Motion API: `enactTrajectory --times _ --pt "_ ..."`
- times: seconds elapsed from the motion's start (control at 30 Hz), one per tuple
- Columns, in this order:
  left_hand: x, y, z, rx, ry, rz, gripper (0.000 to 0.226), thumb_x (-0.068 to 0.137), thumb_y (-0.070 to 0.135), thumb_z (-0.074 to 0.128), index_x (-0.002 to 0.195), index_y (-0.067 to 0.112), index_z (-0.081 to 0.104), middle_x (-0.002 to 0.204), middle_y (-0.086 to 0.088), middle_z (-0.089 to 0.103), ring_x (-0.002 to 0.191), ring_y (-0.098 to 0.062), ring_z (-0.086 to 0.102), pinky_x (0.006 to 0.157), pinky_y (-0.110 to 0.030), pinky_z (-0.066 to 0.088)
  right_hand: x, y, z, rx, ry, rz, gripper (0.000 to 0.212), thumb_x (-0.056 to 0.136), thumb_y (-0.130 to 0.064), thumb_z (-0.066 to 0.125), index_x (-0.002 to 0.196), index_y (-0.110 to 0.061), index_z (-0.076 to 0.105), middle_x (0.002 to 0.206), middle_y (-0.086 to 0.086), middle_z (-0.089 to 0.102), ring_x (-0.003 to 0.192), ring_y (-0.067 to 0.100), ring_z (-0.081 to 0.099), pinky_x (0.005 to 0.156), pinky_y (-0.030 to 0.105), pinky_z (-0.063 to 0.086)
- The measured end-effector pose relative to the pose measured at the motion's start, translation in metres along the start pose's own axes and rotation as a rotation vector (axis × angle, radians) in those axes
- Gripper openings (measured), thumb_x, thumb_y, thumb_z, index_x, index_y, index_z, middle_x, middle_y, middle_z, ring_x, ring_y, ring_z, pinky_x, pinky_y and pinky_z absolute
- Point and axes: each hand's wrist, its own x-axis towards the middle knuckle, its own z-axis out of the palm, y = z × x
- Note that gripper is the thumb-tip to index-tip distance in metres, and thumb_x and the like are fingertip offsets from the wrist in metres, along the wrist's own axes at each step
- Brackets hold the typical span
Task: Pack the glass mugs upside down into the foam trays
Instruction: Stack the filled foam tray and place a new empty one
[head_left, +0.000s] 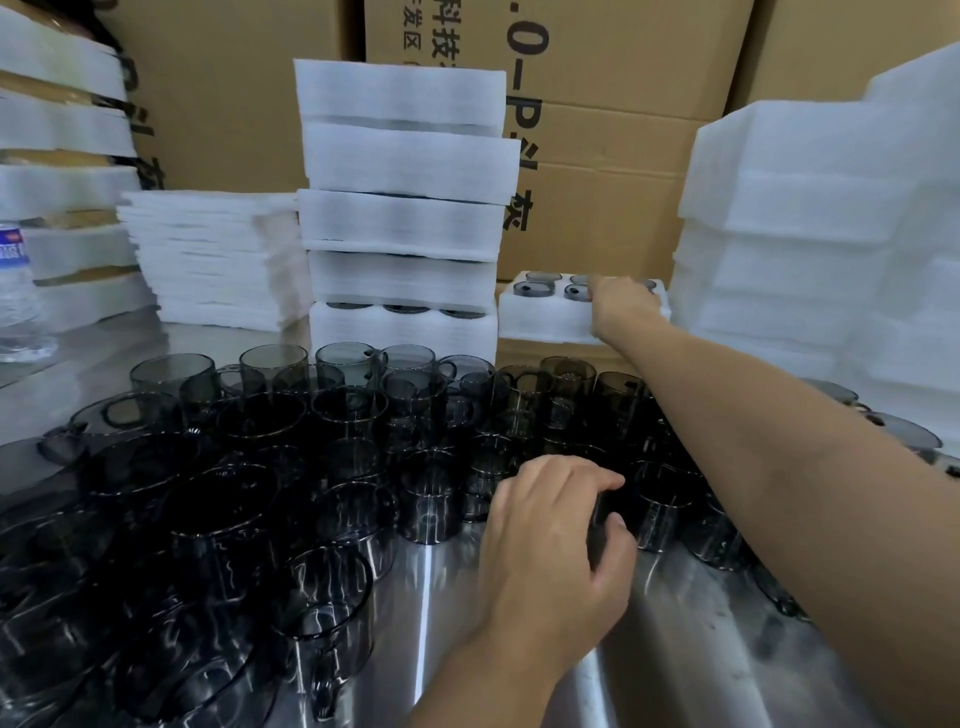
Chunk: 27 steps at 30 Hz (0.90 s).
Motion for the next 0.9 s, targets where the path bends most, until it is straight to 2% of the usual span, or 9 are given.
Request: enactTrajectory --times 0.17,0.3,0.37,0.47,0.53,0.63,0.7,0.8,0.9 --pt "0.0 -0.002 0.002 -0.01 -0.014 -0.003 0.025 0.081 0.028 0.049 0.1 0.025 0.065 0.101 0.018 0.061 0.104 0.004 0.047 0.096 -0.006 0.023 0.019 0.007 0.006 -0.124 -0.116 -0.035 0.066 0.088 0.003 0.052 0.146 -0.022 0.032 0.132 0.019 0.05 0.119 0.036 0.05 0.093 0.044 0.047" --pt "0.001 -0.004 0.004 0.0 -0.018 -0.012 0.024 0.081 0.029 0.05 0.1 0.026 0.064 0.101 0.019 0.06 0.104 0.004 0.046 0.096 -0.005 0.021 0.027 0.005 0.014 -0.284 -0.201 -0.075 0.042 0.083 -0.009 0.068 0.123 -0.008 0.054 0.118 0.013 0.06 0.103 0.03 0.058 0.079 0.038 0.053" --pt "0.001 -0.004 0.004 -0.002 -0.011 -0.025 0.025 0.08 0.029 0.049 0.1 0.026 0.064 0.101 0.018 0.06 0.104 0.003 0.046 0.095 -0.006 0.022 0.03 0.001 0.016 -0.328 -0.261 -0.083 0.044 0.081 -0.017 0.074 0.121 -0.007 0.057 0.12 0.012 0.059 0.105 0.03 0.057 0.075 0.037 0.05" --pt "0.0 -0.004 0.004 0.003 0.007 -0.046 0.027 0.079 0.027 0.048 0.099 0.024 0.066 0.1 0.016 0.061 0.103 0.002 0.047 0.095 -0.008 0.024 0.027 -0.007 0.011 -0.297 -0.268 -0.117 0.054 0.082 -0.022 0.071 0.131 -0.012 0.049 0.128 0.012 0.051 0.111 0.033 0.053 0.079 0.039 0.047" --pt "0.0 -0.004 0.003 0.006 0.009 -0.059 0.028 0.079 0.026 0.047 0.099 0.023 0.067 0.099 0.015 0.062 0.103 0.001 0.047 0.094 -0.01 0.026 0.023 -0.014 0.006 -0.164 -0.245 -0.185 0.048 0.086 -0.022 0.059 0.132 -0.013 0.047 0.126 0.014 0.049 0.105 0.032 0.053 0.078 0.037 0.045" --pt "0.0 -0.003 0.004 0.012 0.011 -0.075 0.03 0.079 0.026 0.046 0.099 0.023 0.067 0.099 0.014 0.062 0.103 0.0 0.047 0.092 -0.012 0.027 0.014 -0.024 0.003 0.078 -0.469 -0.137 0.052 0.094 -0.029 0.05 0.14 -0.01 0.039 0.134 0.016 0.047 0.079 0.029 0.062 0.085 0.041 0.053" --pt "0.0 -0.003 0.004 0.014 0.016 -0.082 0.03 0.078 0.026 0.045 0.098 0.023 0.067 0.099 0.014 0.062 0.103 -0.001 0.047 0.092 -0.013 0.028 0.011 -0.026 0.003 0.106 -0.543 -0.113 0.061 0.092 -0.034 0.056 0.145 -0.012 0.032 0.14 0.017 0.044 0.083 0.032 0.066 0.09 0.045 0.053" --pt "0.0 -0.004 0.004 0.011 0.027 -0.079 0.031 0.077 0.025 0.044 0.097 0.023 0.067 0.098 0.014 0.062 0.102 -0.001 0.047 0.091 -0.014 0.03 0.008 -0.029 0.007 0.078 -0.568 -0.158 0.036 0.086 -0.025 0.067 0.117 -0.017 0.051 0.104 0.011 0.059 0.094 0.034 0.065 0.094 0.048 0.05" --pt "0.0 -0.005 0.004 0.015 0.033 -0.068 0.03 0.077 0.025 0.045 0.096 0.023 0.067 0.098 0.014 0.062 0.101 -0.001 0.047 0.091 -0.013 0.03 0.01 -0.024 0.012 0.05 -0.57 -0.185 0.035 0.086 -0.025 0.067 0.117 -0.026 0.049 0.107 -0.003 0.045 0.081 0.026 0.057 0.094 0.042 0.05"
